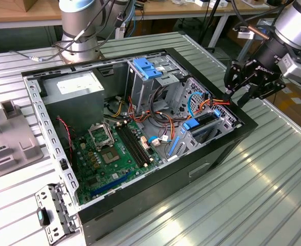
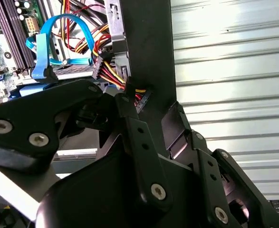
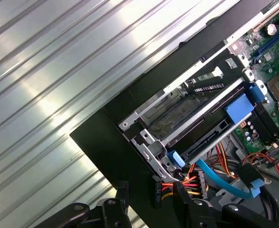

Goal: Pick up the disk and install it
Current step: 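Insert the first disk wire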

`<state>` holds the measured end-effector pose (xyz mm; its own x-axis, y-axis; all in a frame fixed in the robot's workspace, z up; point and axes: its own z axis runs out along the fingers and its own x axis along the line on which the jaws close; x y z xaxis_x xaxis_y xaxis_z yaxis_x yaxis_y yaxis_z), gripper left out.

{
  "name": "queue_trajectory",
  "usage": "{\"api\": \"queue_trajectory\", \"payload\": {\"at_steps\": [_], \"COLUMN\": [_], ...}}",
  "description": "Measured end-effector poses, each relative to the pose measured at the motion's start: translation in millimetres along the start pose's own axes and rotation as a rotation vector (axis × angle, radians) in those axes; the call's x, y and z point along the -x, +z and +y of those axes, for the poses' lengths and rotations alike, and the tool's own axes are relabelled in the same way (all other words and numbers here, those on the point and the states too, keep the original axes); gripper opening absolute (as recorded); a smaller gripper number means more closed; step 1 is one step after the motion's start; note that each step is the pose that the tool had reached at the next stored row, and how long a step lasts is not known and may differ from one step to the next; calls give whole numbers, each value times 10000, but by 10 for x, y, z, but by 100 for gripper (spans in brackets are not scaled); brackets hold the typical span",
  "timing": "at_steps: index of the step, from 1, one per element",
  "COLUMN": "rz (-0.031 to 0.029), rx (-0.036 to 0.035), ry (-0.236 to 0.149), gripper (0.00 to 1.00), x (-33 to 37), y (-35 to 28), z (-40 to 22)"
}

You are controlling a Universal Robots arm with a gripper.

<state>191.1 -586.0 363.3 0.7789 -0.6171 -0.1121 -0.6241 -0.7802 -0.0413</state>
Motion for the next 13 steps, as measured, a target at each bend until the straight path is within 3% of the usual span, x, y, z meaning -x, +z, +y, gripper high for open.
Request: {"api": "queue_trajectory", "payload": {"at_steps": [3, 8, 13], "rz": [0, 3, 1], "rx": [0, 4, 1], "ry": [0, 0, 0], "gripper": [49, 18, 18], "x": [0, 1, 1], "y": [1, 1, 5], "z": [0, 1, 1]}}
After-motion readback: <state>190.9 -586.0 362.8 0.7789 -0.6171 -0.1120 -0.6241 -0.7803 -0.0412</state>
